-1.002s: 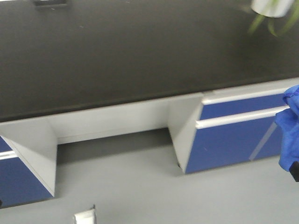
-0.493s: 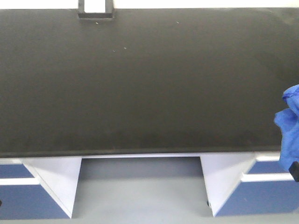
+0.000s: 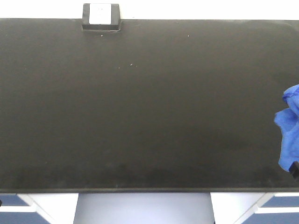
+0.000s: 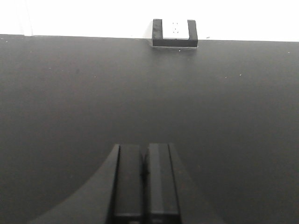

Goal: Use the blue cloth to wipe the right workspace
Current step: 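Lower the held blue cloth onto the counter with the right gripper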

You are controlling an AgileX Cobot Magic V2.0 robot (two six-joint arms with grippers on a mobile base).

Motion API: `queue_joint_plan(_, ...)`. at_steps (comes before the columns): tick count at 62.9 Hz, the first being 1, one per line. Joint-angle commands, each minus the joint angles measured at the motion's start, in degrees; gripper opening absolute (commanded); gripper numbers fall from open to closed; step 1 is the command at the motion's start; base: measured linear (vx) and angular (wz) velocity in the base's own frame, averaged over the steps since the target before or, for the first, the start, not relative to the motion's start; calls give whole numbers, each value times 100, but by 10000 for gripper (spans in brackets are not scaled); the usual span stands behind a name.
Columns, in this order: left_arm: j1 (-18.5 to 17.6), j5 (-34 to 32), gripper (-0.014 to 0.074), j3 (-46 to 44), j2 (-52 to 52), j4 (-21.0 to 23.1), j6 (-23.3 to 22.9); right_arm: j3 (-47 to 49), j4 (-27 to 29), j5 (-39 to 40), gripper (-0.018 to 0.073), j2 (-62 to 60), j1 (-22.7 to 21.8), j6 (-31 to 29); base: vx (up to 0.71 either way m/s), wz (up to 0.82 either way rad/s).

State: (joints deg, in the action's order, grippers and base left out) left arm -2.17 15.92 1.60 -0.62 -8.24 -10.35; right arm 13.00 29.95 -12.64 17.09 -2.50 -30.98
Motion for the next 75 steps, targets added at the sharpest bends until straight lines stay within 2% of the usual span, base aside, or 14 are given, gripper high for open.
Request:
queue_joint_plan(1, -25, -453, -6, 174, -89, -6, -49, 173, 44, 437, -4, 45, -19, -21, 10, -2)
queue_joint_plan(63, -25, -453, -6, 174, -89, -6, -49, 173, 65, 618, -4, 45, -19, -29, 2, 0)
queue_joint_plan(75, -25, -453, -6, 174, -89, -6, -49, 179, 788, 582, -4, 69, -19, 151, 0, 0)
